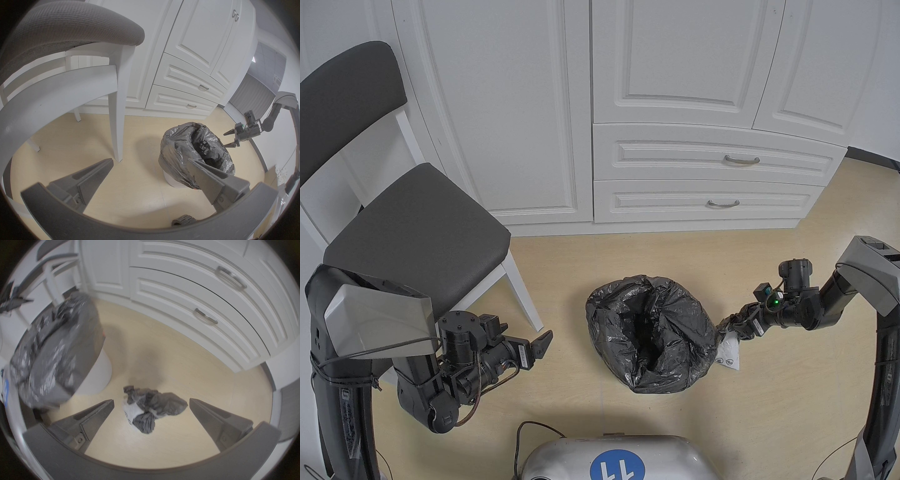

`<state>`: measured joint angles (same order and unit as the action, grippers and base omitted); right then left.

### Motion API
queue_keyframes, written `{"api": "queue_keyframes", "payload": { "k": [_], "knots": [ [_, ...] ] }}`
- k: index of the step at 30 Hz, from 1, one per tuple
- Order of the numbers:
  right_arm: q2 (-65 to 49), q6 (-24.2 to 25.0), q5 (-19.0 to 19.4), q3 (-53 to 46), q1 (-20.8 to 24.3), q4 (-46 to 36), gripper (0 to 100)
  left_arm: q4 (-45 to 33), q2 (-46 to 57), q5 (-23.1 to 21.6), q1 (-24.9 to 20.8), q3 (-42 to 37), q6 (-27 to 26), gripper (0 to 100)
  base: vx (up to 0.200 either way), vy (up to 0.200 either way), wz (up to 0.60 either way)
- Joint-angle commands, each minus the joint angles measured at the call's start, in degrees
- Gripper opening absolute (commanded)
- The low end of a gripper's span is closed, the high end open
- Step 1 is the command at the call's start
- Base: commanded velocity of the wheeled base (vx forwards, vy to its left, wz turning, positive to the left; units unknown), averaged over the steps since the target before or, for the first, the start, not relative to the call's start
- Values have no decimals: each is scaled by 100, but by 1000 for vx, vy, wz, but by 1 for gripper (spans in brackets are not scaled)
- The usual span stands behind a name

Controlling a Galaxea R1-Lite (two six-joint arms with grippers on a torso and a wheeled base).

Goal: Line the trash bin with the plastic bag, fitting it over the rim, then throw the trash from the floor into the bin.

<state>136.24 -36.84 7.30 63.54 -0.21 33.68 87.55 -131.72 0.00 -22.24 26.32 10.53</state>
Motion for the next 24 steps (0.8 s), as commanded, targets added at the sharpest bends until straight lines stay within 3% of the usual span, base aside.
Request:
{"api": "queue_keyframes", "payload": {
  "k": [1,2,4,13,24],
  "knots": [
    [-151,-895,412,-632,-120,253,100,-1,103,0,26,-22,1,100,0,0,0],
    [-142,-1352,755,-676,-173,253,100,-1,111,0,26,-30,1,100,0,0,0],
    [-177,-1466,1019,-764,-111,235,100,-1,111,0,18,-39,1,100,0,0,0],
    [-212,-1651,1344,-1028,425,244,100,7,129,-9,-26,-66,-7,100,0,0,0],
    [-177,-1818,1353,-1072,794,174,100,7,147,-18,-53,-39,-7,100,0,0,0]
  ]
}}
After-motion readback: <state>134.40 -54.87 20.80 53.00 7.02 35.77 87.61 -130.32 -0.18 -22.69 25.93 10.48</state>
